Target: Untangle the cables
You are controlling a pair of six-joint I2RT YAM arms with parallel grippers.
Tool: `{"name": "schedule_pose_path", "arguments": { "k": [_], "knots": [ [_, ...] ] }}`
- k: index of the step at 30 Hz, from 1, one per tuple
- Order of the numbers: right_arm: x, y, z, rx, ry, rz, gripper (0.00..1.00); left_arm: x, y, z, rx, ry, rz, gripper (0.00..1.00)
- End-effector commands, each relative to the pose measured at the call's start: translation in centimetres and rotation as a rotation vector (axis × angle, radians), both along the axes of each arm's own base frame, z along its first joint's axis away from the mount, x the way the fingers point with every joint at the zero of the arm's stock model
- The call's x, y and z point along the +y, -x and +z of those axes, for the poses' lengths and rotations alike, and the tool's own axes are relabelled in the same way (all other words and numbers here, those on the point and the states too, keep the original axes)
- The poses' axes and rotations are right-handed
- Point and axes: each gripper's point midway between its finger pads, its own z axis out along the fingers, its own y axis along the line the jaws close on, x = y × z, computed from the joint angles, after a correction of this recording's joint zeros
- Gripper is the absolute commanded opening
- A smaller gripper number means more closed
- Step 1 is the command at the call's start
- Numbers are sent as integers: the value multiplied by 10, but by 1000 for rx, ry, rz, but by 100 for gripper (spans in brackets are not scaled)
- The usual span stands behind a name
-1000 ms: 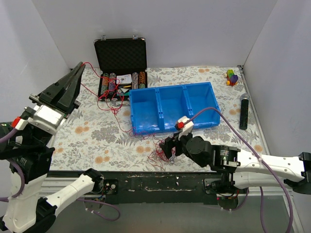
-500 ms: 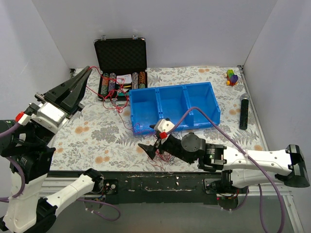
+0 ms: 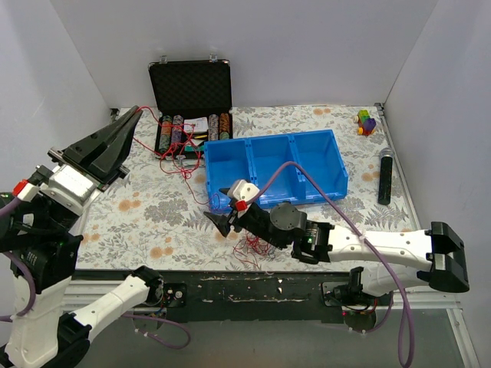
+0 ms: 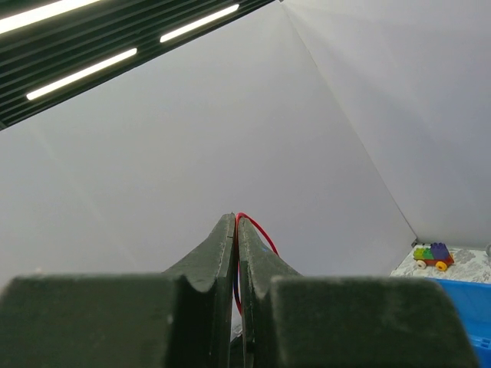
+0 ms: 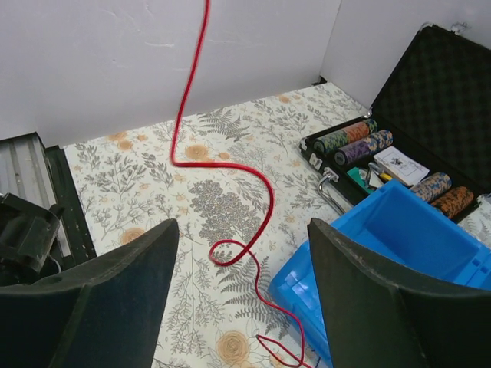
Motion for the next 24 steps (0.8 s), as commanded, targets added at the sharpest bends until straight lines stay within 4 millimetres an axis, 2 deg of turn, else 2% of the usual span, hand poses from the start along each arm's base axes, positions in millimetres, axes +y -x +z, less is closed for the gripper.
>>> {"name": "schedule_pose_path", "arguments": {
  "k": [1, 3, 4, 6, 7, 10, 12, 18, 21, 24],
  "knots": [
    [6, -11, 47, 0, -172, 3, 69, 0, 5, 3, 2, -1, -18, 0],
    [7, -15, 47, 15, -189, 4, 53, 0, 6, 5, -4, -1, -18, 0],
    [7, -17, 47, 19, -195, 1, 41, 1, 6, 5, -4, -1, -15, 0],
    [5, -17, 45, 29, -197, -6, 10, 2, 7, 6, -6, -2, -11, 0],
    [3, -19, 42, 45, -191, -19, 2, 3, 7, 7, -9, -2, -7, 0],
    [-6, -21, 19, 85, -146, -49, 1, 6, 7, 8, -27, -4, 21, 0],
    [-16, -19, -9, 148, -121, -65, 1, 15, 5, 14, -67, 25, 69, 0],
    [-54, -5, -103, 334, -20, -100, 1, 41, 18, 53, -261, 105, 201, 0],
    [-72, 2, -138, 407, 18, -116, 1, 50, 25, 67, -349, 111, 259, 0],
    [-84, 4, -157, 450, 41, -145, 1, 55, 27, 76, -400, 120, 304, 0]
  ]
}}
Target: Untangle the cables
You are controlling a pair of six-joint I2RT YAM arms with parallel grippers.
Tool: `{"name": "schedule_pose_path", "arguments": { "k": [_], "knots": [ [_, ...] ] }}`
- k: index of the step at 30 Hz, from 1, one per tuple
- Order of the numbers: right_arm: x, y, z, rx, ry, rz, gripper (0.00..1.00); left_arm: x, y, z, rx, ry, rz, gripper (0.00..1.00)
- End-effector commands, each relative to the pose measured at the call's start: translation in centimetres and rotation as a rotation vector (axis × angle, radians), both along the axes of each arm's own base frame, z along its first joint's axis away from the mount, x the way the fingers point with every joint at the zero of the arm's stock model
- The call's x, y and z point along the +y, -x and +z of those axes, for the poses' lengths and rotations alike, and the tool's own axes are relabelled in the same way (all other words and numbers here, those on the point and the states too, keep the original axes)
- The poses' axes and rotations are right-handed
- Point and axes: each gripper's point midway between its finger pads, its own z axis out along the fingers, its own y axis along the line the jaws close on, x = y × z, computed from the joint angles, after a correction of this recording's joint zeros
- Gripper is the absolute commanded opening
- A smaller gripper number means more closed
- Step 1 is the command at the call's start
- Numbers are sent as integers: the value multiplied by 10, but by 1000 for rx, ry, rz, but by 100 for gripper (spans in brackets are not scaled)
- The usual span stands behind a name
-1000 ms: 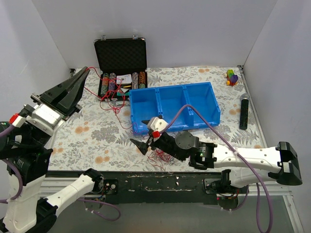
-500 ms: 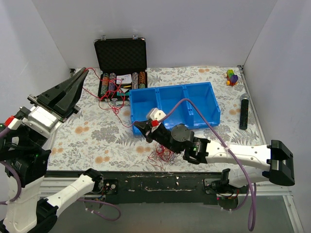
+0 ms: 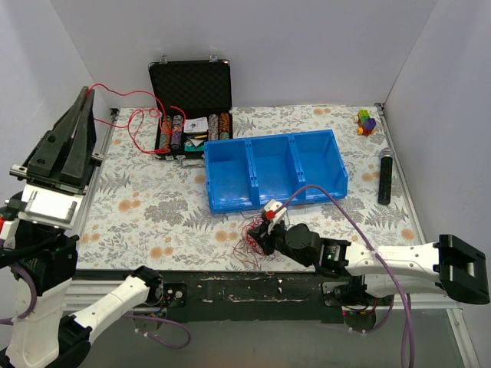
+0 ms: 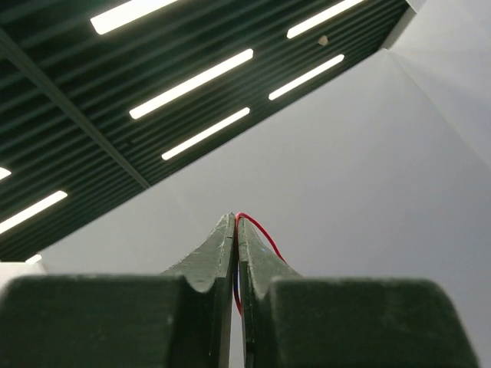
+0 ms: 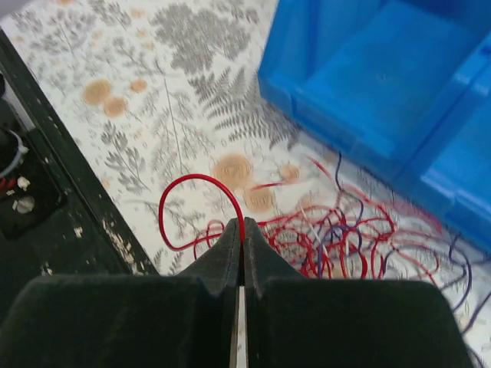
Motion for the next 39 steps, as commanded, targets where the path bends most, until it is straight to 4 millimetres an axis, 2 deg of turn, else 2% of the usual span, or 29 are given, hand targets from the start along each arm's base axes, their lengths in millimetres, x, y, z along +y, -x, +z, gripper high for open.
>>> {"name": "schedule_pose_path", "arguments": {
  "k": [1, 4, 6, 10, 14, 16, 23, 25, 34, 39],
  "knots": [
    [-15, 2, -11, 94, -36, -65, 1, 21, 9, 29, -135, 49, 127, 0],
    [-24, 4, -21, 112, -17, -80, 1, 23, 8, 34, -137, 61, 134, 0],
    [-28, 4, -24, 118, -13, -87, 1, 17, 7, 29, -108, 33, 109, 0],
    [-32, 4, -18, 117, -31, -98, 1, -3, 1, 2, -49, -53, 36, 0],
    [-35, 5, -6, 111, -66, -94, 1, -16, -19, -31, 46, -82, 5, 0],
    [-36, 7, -1, 110, -79, -86, 1, -22, -32, -52, 110, -86, -13, 0],
    [-38, 11, 25, 97, -141, -59, 1, -63, -102, -166, 460, -133, -90, 0],
    [-39, 12, 31, 94, -151, -55, 1, -72, -121, -190, 534, -128, -96, 0],
    [-48, 16, 56, 92, -215, -44, 1, -109, -195, -265, 717, -112, -101, 0],
    [-52, 16, 74, 77, -231, -45, 1, -124, -234, -330, 849, -133, -67, 0]
  ]
}}
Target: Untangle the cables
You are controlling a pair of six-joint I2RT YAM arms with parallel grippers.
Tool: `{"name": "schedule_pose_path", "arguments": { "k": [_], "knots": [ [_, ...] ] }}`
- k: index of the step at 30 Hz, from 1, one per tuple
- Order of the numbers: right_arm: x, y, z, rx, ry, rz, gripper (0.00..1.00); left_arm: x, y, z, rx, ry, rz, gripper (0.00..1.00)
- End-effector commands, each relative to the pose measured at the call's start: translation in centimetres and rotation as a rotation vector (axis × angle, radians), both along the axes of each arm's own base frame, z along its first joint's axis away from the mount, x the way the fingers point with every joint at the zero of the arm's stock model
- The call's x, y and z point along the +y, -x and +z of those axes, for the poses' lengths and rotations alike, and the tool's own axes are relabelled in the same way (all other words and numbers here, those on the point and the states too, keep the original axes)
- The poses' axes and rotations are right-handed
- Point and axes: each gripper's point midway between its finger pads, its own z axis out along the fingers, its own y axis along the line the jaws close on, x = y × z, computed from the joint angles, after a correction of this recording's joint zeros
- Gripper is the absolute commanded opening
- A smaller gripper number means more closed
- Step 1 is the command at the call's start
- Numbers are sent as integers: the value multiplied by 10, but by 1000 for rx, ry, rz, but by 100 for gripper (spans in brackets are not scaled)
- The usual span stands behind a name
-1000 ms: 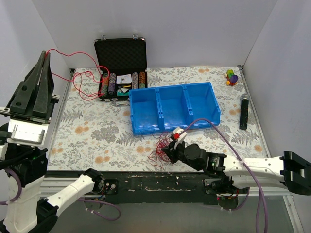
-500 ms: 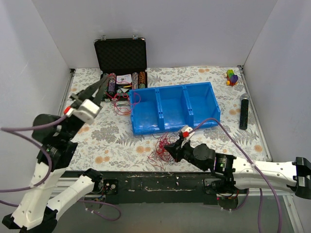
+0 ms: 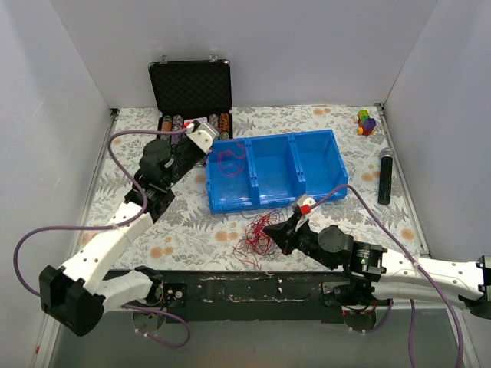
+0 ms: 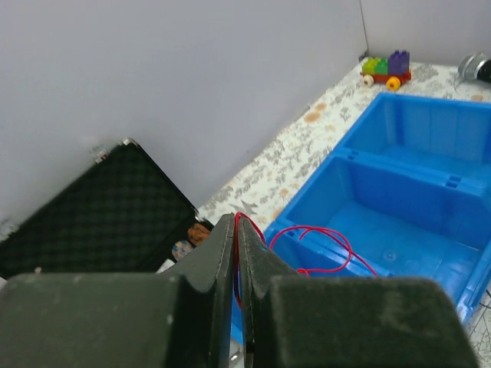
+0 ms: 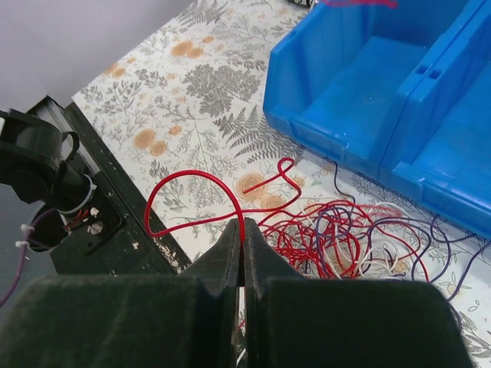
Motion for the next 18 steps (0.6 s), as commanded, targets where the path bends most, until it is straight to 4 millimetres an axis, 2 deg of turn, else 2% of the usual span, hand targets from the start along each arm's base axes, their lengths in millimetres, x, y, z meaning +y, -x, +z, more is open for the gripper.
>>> {"name": "schedule_pose_path", "arguments": {
  "k": [1, 4, 10, 11, 12, 13, 14, 15, 17, 18],
  "knots": [
    [1, 1, 44, -22, -89, 0, 1, -6, -26, -33, 56, 19, 40, 0],
    [-1, 1, 53, -24, -106, -3, 1, -16, -38, -64, 117, 2, 26, 0],
    [-3, -1, 61, -32, -111, -13, 1, -35, -69, -113, 257, -25, 34, 0],
    [-3, -1, 61, -34, -110, -13, 1, -35, -71, -122, 282, -42, 39, 3],
    [-2, -1, 60, -34, -107, -11, 1, -37, -71, -133, 316, -66, 33, 17],
    [-2, 0, 62, -35, -111, -10, 1, -38, -70, -142, 350, -85, 24, 44],
    [-2, 0, 62, -36, -112, -7, 1, -39, -66, -149, 378, -111, 12, 76],
    [-2, 0, 63, -37, -116, -7, 1, -38, -64, -154, 398, -125, 11, 98],
    [0, 0, 63, -41, -121, -3, 1, -34, -62, -147, 381, -122, 22, 98],
    [1, 0, 64, -43, -120, 0, 1, -33, -61, -137, 357, -112, 21, 98]
  ]
}}
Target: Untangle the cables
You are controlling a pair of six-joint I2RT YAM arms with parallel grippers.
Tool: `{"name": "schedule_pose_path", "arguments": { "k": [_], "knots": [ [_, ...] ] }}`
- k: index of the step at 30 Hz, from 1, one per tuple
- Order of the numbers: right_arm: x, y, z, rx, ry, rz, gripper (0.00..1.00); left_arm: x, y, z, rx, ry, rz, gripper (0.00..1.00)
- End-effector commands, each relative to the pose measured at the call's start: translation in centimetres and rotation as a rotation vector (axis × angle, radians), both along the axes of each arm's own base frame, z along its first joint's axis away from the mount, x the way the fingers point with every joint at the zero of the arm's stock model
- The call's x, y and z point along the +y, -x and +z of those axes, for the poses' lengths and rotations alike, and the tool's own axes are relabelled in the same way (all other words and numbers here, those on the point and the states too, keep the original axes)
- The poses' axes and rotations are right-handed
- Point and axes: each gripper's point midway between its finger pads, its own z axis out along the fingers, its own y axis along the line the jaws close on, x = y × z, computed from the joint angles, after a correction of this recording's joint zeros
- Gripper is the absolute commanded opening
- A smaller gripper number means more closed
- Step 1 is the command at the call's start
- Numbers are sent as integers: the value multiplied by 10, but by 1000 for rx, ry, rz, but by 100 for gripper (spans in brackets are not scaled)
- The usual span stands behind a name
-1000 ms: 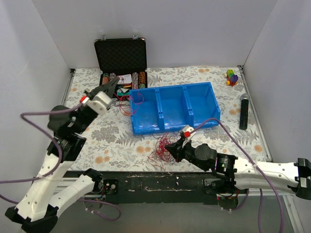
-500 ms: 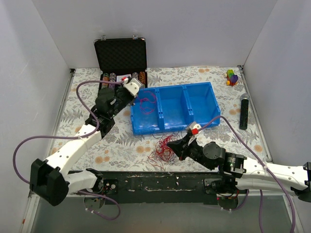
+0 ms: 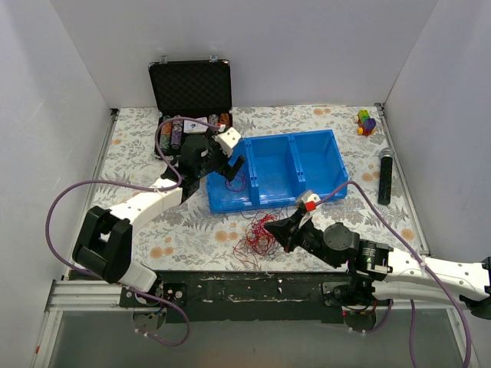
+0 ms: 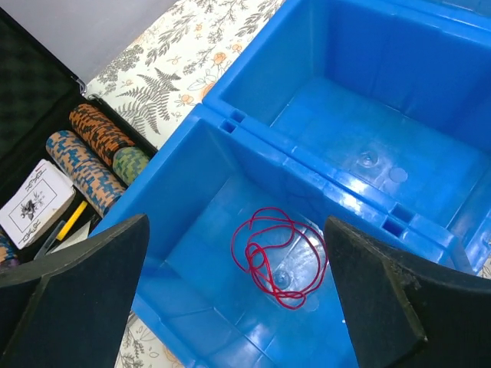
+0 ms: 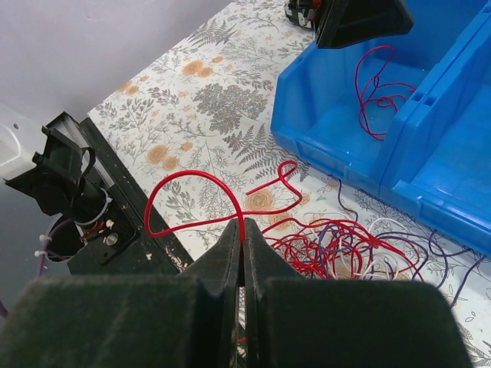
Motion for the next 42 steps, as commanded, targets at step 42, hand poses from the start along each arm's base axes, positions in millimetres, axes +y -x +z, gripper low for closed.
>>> {"name": "schedule_pose_path", "arguments": {
  "k": [42],
  "knots": [
    [113, 21, 169, -139, -315, 273, 1, 9, 236, 101, -87, 297, -626, 91]
  ]
}}
